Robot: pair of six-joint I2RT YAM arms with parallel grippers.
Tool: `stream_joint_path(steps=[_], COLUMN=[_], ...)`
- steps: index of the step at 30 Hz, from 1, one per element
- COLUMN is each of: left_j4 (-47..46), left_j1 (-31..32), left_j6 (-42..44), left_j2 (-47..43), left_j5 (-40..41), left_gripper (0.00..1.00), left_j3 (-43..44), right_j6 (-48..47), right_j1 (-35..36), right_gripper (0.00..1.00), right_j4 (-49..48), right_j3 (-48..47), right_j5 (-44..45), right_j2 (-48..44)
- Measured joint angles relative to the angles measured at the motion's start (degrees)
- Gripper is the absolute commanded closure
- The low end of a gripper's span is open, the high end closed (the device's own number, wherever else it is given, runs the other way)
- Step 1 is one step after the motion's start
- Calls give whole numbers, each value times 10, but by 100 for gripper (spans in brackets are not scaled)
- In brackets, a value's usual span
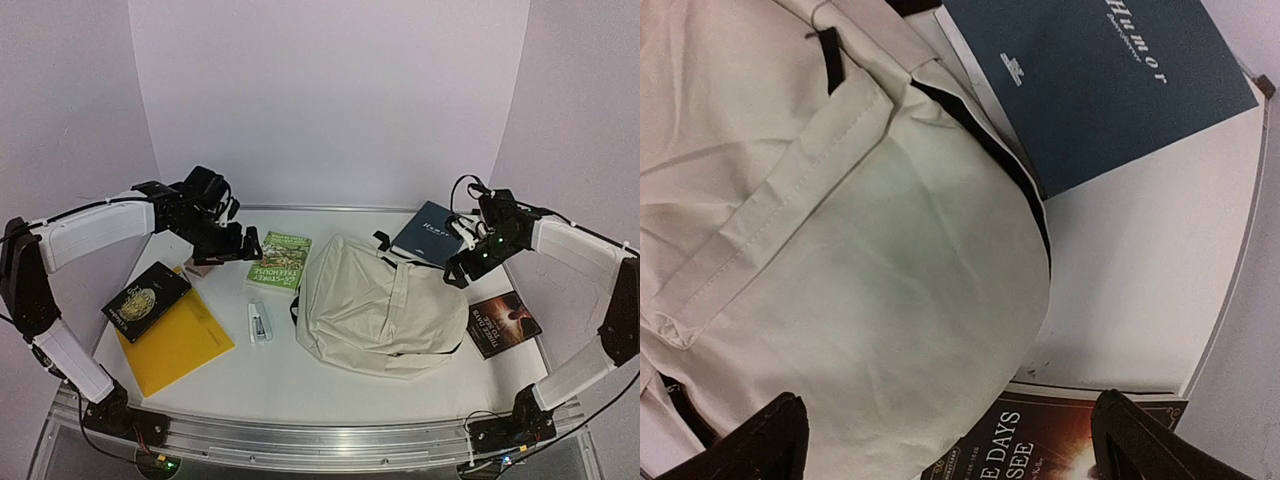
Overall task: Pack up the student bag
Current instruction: Adjust the student bag at the center of the board.
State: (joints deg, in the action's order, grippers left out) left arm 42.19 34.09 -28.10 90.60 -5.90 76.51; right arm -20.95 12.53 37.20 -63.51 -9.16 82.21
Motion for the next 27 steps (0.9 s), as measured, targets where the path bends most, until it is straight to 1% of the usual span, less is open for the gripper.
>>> stream_joint_path(steps=[4, 9, 13, 18, 22, 24, 27], left_j4=[-23, -71, -108, -147, -171, -184, -193], left_j1=[30, 108, 165, 198, 202, 202, 202], left_j6=[0, -4, -13, -26, -42, -50, -63], left_j2=[-14, -3, 44, 110, 155, 172, 198], left_j5=[-4, -13, -15, -17, -28, -33, -35], left_gripper=[0, 0, 0, 2, 8, 14, 26], left_j3=[-17, -64, -70, -70, -66, -62, -47], right_j6=[-5, -18, -22, -22, -26, -28, -31], right_j1=[0, -2, -15, -31, -34, -34, -34], right_gripper=[2, 2, 2, 2, 2, 3, 9], right_j4=[6, 16, 21, 20, 21, 23, 23], right_j3=[-12, -51, -100, -149, -156, -156, -155], right_j5=[21, 38, 37, 35, 33, 31, 22], right_j2=[33, 79, 127, 198, 253, 275, 299])
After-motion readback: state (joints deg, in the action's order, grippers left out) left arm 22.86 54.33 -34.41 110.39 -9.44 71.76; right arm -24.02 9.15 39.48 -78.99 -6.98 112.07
